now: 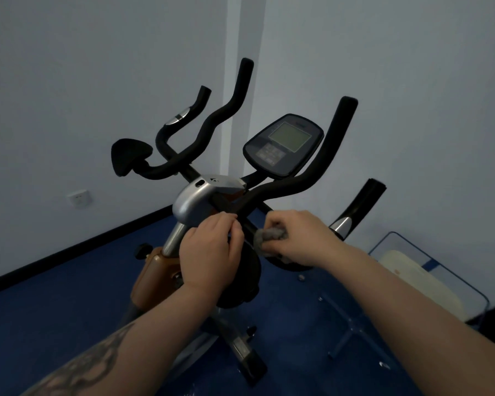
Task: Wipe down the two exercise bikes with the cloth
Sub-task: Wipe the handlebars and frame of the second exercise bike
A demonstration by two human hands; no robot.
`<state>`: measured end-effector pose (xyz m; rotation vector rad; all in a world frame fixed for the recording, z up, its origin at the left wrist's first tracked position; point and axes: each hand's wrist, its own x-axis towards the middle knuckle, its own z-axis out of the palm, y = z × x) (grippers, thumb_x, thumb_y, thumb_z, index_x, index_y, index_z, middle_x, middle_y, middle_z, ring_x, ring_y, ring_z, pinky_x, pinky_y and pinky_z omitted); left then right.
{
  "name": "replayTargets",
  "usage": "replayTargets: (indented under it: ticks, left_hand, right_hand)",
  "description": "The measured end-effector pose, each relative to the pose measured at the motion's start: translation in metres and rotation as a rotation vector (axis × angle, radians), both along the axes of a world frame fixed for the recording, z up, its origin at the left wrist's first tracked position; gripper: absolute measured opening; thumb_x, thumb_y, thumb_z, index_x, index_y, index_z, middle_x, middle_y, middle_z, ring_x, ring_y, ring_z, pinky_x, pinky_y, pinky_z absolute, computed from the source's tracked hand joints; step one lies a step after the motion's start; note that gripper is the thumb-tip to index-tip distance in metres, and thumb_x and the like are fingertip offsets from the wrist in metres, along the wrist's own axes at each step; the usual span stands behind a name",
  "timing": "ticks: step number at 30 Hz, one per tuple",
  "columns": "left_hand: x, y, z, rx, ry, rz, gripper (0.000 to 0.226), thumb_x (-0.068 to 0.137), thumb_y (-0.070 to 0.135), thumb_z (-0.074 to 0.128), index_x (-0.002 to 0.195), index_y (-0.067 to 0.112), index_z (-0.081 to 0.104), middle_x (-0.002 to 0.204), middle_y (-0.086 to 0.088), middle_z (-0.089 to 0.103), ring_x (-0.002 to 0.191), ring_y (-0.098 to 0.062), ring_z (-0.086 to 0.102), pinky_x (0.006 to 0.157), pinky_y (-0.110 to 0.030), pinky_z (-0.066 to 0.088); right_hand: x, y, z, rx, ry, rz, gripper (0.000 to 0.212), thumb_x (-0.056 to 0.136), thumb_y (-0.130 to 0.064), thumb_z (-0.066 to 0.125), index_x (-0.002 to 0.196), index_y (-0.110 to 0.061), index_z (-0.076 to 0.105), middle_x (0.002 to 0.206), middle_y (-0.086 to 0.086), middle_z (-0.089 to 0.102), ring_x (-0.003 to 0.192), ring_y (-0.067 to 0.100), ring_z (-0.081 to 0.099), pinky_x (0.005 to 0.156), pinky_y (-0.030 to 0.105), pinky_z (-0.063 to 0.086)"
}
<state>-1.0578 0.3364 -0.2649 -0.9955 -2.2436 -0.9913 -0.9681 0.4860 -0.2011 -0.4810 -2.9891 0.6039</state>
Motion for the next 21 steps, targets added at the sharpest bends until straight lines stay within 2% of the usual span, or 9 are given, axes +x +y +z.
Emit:
replayTargets:
  ticks: [2, 5, 7, 9, 12, 14, 16, 19, 21]
  left_hand:
    - [0.001, 0.000, 0.001, -0.014, -0.003, 0.006, 0.032, 0.094, 0.028, 0.039, 0.085, 0.016, 0.068, 0.089, 0.005, 0.072, 0.079, -0.014, 0.067, 0.061, -0.033, 0.049]
    - [0.002, -0.001, 0.002, -0.028, -0.006, 0.010, 0.033, 0.094, 0.028, 0.038, 0.086, 0.016, 0.068, 0.087, 0.004, 0.071, 0.077, -0.015, 0.067, 0.060, -0.033, 0.049]
    - [0.002, -0.002, 0.003, -0.031, -0.016, -0.005, 0.034, 0.094, 0.029, 0.037, 0.086, 0.016, 0.067, 0.088, 0.004, 0.071, 0.077, -0.015, 0.067, 0.060, -0.032, 0.048]
    - [0.001, -0.002, 0.003, -0.028, -0.021, -0.021, 0.036, 0.094, 0.030, 0.036, 0.087, 0.016, 0.068, 0.091, 0.004, 0.072, 0.077, -0.015, 0.067, 0.060, -0.032, 0.049]
    - [0.002, -0.003, 0.002, -0.017, -0.021, -0.018, 0.035, 0.094, 0.030, 0.036, 0.086, 0.017, 0.068, 0.088, 0.005, 0.071, 0.072, -0.013, 0.065, 0.057, -0.028, 0.044]
    - [0.002, -0.002, 0.001, -0.012, -0.020, -0.014, 0.035, 0.094, 0.030, 0.036, 0.086, 0.017, 0.068, 0.088, 0.006, 0.070, 0.070, -0.013, 0.064, 0.056, -0.027, 0.041]
    - [0.001, -0.002, 0.000, -0.006, -0.003, -0.008, 0.035, 0.095, 0.030, 0.036, 0.085, 0.017, 0.068, 0.088, 0.006, 0.071, 0.070, -0.013, 0.064, 0.057, -0.026, 0.039]
    - [0.001, -0.001, -0.001, -0.005, 0.004, -0.011, 0.034, 0.094, 0.030, 0.036, 0.084, 0.018, 0.067, 0.089, 0.006, 0.071, 0.071, -0.012, 0.064, 0.057, -0.025, 0.037]
    - [0.001, -0.001, -0.002, -0.012, 0.007, -0.009, 0.034, 0.094, 0.030, 0.037, 0.083, 0.019, 0.066, 0.089, 0.007, 0.071, 0.070, -0.012, 0.064, 0.057, -0.025, 0.037]
  right_hand:
    - [-0.011, -0.007, 0.001, -0.025, 0.027, -0.035, 0.017, 0.082, -0.035, 0.069, 0.086, -0.031, 0.053, 0.087, -0.004, 0.064, 0.078, 0.019, 0.061, 0.069, 0.031, 0.047]
    - [-0.010, -0.029, -0.023, 0.025, 0.219, -0.116, 0.016, 0.091, -0.030, 0.062, 0.105, -0.024, 0.056, 0.100, 0.001, 0.067, 0.090, 0.024, 0.061, 0.074, 0.034, 0.047]
    - [0.012, -0.036, -0.038, 0.134, 0.341, -0.025, 0.022, 0.091, -0.020, 0.059, 0.112, -0.025, 0.062, 0.112, -0.006, 0.066, 0.095, 0.019, 0.062, 0.079, 0.035, 0.051]
    - [0.038, -0.031, -0.051, 0.348, 0.434, 0.133, 0.032, 0.086, -0.007, 0.058, 0.114, -0.019, 0.067, 0.121, -0.003, 0.065, 0.098, 0.019, 0.063, 0.082, 0.033, 0.053]
    - [0.066, -0.011, -0.055, 0.552, 0.489, 0.305, 0.035, 0.081, 0.004, 0.063, 0.111, -0.013, 0.070, 0.118, 0.005, 0.066, 0.099, 0.022, 0.062, 0.089, 0.032, 0.050]
    - [0.075, 0.013, -0.051, 0.598, 0.535, 0.330, 0.026, 0.087, -0.002, 0.063, 0.110, -0.011, 0.071, 0.113, 0.006, 0.067, 0.098, 0.023, 0.063, 0.094, 0.038, 0.048]
    - [0.079, 0.032, -0.047, 0.554, 0.641, 0.197, 0.021, 0.091, -0.010, 0.061, 0.109, -0.008, 0.071, 0.110, 0.008, 0.067, 0.101, 0.024, 0.063, 0.099, 0.046, 0.045]
    - [0.074, 0.019, -0.062, 0.349, 0.817, -0.165, 0.020, 0.088, -0.012, 0.061, 0.105, -0.005, 0.070, 0.112, 0.010, 0.065, 0.109, 0.026, 0.059, 0.103, 0.054, 0.041]
    - [0.071, 0.005, -0.076, 0.318, 0.824, -0.190, 0.019, 0.088, -0.014, 0.060, 0.102, -0.005, 0.070, 0.110, 0.011, 0.063, 0.111, 0.025, 0.057, 0.106, 0.055, 0.037]
